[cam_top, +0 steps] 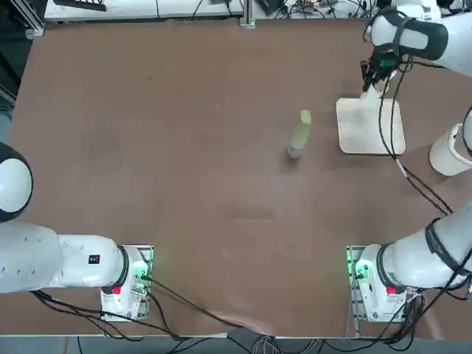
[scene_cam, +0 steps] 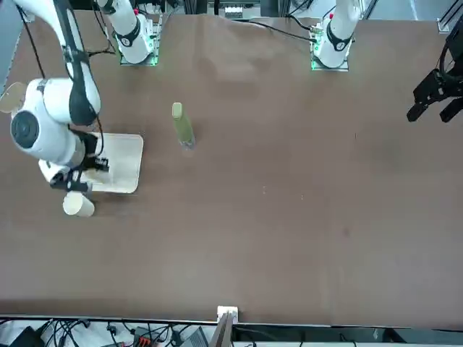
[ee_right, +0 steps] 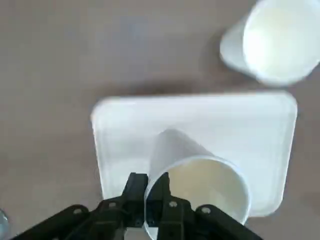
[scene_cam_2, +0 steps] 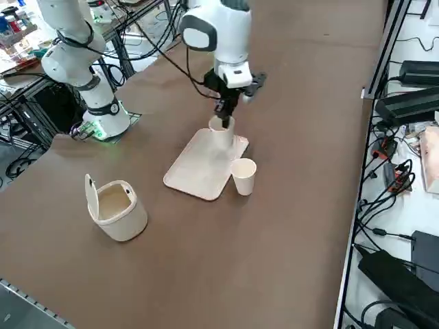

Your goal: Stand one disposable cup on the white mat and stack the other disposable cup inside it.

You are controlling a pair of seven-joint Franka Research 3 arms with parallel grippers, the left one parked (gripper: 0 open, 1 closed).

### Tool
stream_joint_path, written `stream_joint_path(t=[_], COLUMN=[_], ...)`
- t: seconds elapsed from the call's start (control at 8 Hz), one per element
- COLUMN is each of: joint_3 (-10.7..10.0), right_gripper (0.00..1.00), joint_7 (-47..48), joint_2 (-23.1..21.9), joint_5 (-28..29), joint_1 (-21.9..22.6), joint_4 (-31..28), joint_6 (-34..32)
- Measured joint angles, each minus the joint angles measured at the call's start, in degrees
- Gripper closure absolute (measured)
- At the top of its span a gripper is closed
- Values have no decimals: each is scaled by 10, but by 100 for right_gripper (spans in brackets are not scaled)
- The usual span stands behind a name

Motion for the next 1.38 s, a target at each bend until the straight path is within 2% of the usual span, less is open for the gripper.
stream_joint_path(t=[0.5, 0.88, 1.0, 1.38], joint_3=[-3, -4, -4, -4], right_gripper=[98, 96, 83, 31], joint_7=[5, 5, 5, 5], joint_2=[-5, -5, -5, -7], joint_5=[-27, -27, -27, -29], joint_1=[-8, -15, -15, -15], joint_4=[-90, -109, -110, -110], joint_6=[93, 111, 111, 110])
